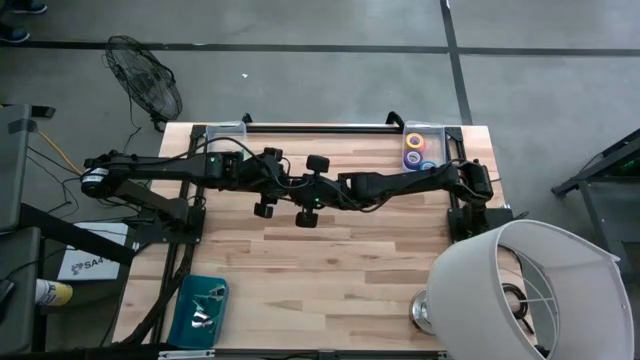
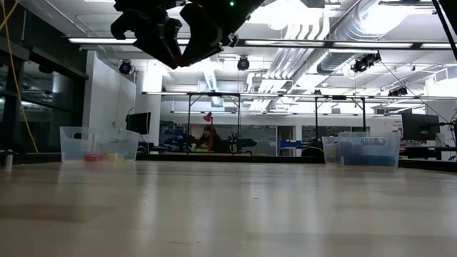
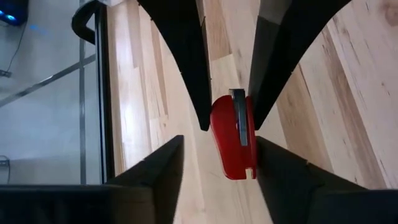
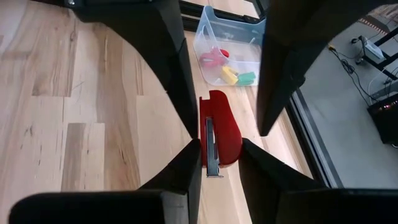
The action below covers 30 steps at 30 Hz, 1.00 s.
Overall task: Pick and place Stapler, Stapler remover, tape
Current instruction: Put the red stapler into the left transparent bin
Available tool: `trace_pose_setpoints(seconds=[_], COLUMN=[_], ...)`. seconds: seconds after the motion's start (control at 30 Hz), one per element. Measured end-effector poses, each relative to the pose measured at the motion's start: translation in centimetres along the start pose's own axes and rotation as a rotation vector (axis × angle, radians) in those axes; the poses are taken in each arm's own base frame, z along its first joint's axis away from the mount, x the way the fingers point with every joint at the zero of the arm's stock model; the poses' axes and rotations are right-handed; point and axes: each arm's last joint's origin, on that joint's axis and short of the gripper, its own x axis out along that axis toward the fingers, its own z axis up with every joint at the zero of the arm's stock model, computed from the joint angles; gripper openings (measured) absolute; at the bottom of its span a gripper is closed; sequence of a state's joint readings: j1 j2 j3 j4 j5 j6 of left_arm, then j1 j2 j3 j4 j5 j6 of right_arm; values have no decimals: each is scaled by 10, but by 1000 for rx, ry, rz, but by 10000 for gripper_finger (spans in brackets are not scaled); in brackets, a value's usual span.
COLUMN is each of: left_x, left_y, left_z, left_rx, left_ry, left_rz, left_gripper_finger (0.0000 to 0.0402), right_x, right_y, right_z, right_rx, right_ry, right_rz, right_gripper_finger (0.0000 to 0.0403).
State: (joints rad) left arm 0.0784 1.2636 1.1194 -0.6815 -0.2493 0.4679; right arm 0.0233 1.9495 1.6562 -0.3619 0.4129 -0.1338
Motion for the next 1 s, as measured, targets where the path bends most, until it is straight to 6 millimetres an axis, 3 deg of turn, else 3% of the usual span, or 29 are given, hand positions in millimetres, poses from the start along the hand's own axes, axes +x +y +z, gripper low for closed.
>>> trace_pose_setpoints(seconds=[0.5, 0.8, 1.0], left_x=[0, 0, 0], left_y=[0, 0, -1], left_z=[0, 0, 0], left_rx=[-1, 18, 36], left_ry=[-8, -10, -13], left_rz=[-14, -17, -22], left_gripper_finger=[63, 60, 60], right_x=[1, 1, 1], right_y=[-2, -2, -2], right_z=[0, 0, -1], right_rx=[5, 5, 1], right_ry=[3, 2, 6], right_rz=[-12, -11, -29], right_gripper_finger=[83, 85, 110])
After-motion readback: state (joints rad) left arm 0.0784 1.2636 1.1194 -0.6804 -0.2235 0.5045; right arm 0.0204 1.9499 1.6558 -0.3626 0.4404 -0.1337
